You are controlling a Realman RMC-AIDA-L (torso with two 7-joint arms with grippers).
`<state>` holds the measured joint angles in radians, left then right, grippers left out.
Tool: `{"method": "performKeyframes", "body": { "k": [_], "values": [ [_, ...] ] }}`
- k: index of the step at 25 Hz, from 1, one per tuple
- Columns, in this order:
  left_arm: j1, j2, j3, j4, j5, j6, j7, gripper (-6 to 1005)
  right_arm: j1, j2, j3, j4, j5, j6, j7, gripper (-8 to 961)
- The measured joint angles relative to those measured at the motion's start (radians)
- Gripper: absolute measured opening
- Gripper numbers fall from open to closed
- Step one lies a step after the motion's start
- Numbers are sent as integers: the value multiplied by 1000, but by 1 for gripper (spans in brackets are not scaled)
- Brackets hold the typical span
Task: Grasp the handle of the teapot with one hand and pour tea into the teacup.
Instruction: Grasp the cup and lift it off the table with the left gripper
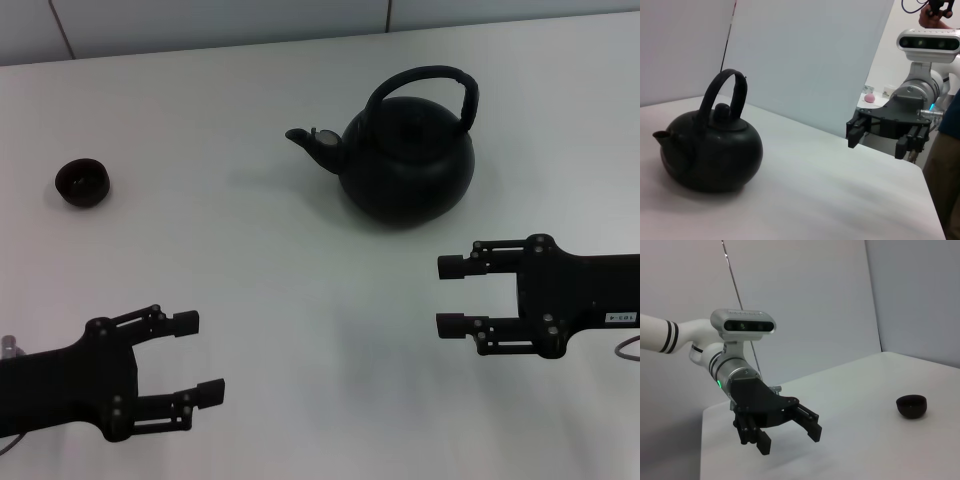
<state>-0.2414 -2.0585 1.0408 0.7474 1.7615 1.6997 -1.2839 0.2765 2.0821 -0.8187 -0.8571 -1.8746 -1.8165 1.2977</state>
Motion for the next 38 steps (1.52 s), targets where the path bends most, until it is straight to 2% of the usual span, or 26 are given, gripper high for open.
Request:
{"method": "performKeyframes", "body": {
  "k": [7, 8, 11, 13, 15, 19, 30, 38],
  "values": [
    [-6, -7, -74, 1, -5, -64, 0, 859, 1, 1, 5, 0, 1, 4, 0, 642],
    [-18, -10, -129, -23, -29, -140, 0, 859, 2, 1, 2, 0, 2, 13, 0, 643],
    [-24, -11, -147, -43, -65, -194, 0, 859, 10, 2, 0, 6, 3, 24, 0, 643],
    [-24, -11, -147, -43, -65, -194, 0, 859, 19, 2, 1, 17, 3, 25, 0, 643],
    [-30, -11, -152, -73, -148, -338, 15, 860, 23, 1, 4, 22, 3, 25, 0, 643],
    [-40, -12, -149, -108, -204, -444, 66, 860, 35, 0, 10, 27, 3, 25, 0, 643],
    [-46, -10, -149, -115, -214, -476, 81, 860, 50, -2, 13, 26, 5, 27, -1, 642],
    [-66, -12, -144, -141, -216, -621, 100, 859, 63, -1, 14, 27, 5, 51, -1, 642]
  ]
}}
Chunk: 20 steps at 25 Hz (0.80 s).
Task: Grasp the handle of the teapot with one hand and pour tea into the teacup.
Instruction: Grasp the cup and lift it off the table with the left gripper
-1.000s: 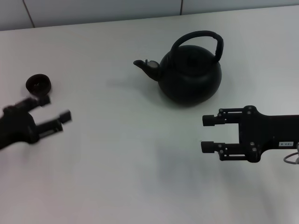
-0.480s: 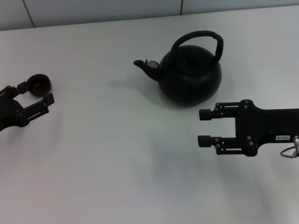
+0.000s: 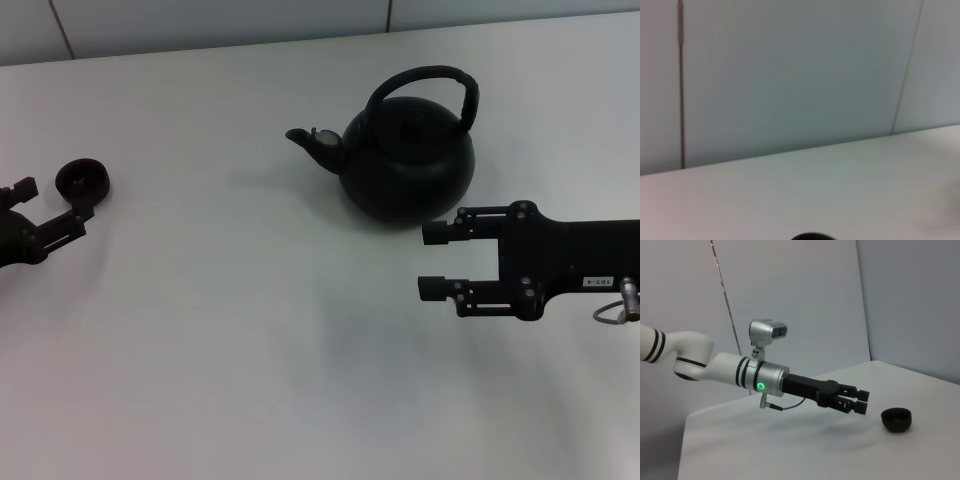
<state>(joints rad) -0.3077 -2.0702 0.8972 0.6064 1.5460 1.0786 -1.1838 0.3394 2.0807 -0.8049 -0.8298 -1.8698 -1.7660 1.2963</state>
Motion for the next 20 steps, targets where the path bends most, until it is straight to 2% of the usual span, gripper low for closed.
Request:
{"method": "performKeyframes", "body": {
  "k": [8, 20],
  "values": [
    [-73, -2, 1, -69, -1, -127, 29, 860, 5, 1, 0, 1, 10, 5, 0, 642],
    [-113, -2, 30, -107, -1, -233, 29, 860, 13, 0, 0, 14, 25, 13, 0, 643]
  ]
}}
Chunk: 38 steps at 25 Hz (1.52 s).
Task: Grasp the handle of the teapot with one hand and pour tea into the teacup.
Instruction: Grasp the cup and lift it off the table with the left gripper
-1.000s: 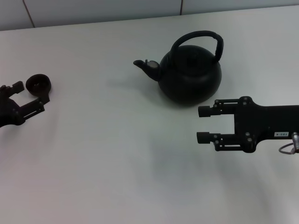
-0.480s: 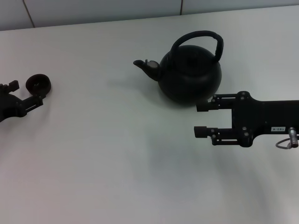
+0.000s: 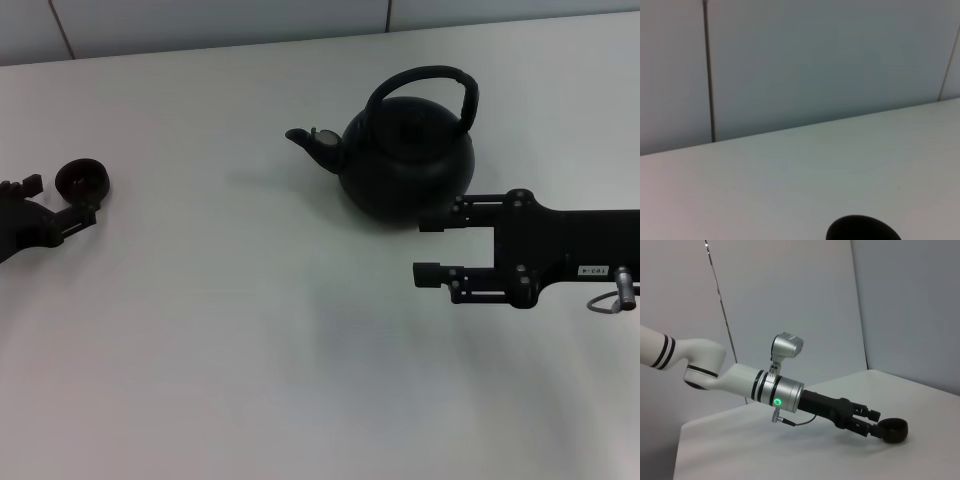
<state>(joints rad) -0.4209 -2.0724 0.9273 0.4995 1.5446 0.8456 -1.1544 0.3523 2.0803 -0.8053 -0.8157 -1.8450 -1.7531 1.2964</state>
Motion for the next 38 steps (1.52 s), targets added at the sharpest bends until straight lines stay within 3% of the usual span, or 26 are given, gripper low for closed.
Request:
{"method": "performKeyframes", "body": {
  "k": [38],
  "values": [
    [-67, -2, 51, -42, 0, -99, -1, 859, 5, -2, 9, -3, 0, 1, -2, 642]
  ]
}}
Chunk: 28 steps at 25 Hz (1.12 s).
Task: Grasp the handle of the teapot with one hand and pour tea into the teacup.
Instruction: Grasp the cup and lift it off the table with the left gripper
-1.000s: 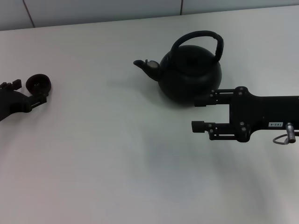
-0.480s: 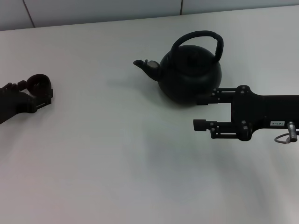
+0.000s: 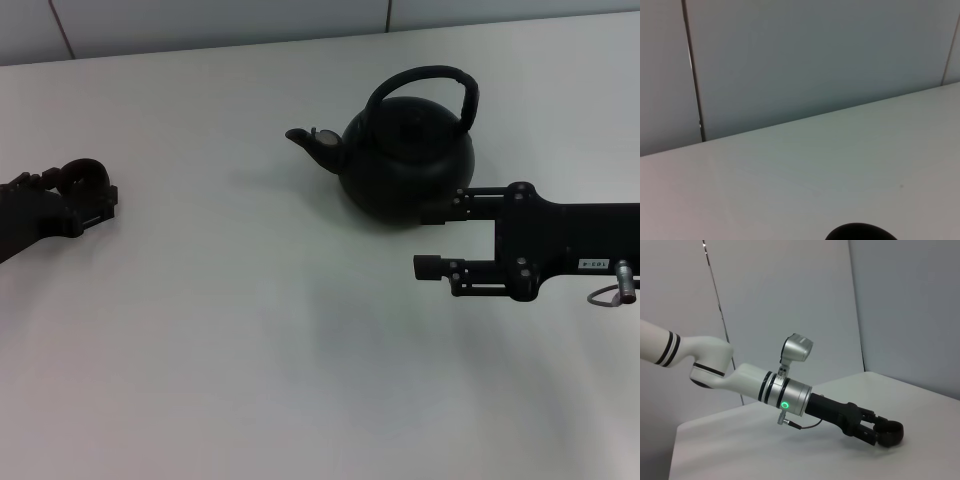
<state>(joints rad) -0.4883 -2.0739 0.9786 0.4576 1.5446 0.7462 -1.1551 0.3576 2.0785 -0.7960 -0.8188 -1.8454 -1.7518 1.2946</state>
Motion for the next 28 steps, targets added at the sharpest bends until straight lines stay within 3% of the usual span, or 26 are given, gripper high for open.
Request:
{"method": "performKeyframes", "body": {
  "k": [14, 19, 28],
  "values": [
    [-6, -2, 50, -4, 0, -42, 12, 857, 0, 0, 14, -2, 0, 0, 0, 642],
    [-6, -3, 51, -4, 0, -42, 13, 672, -2, 0, 15, -2, 0, 0, 0, 642],
    [-3, -3, 60, 3, -3, -3, 14, 670, -4, 0, 24, -2, 0, 1, 0, 643]
  ]
}}
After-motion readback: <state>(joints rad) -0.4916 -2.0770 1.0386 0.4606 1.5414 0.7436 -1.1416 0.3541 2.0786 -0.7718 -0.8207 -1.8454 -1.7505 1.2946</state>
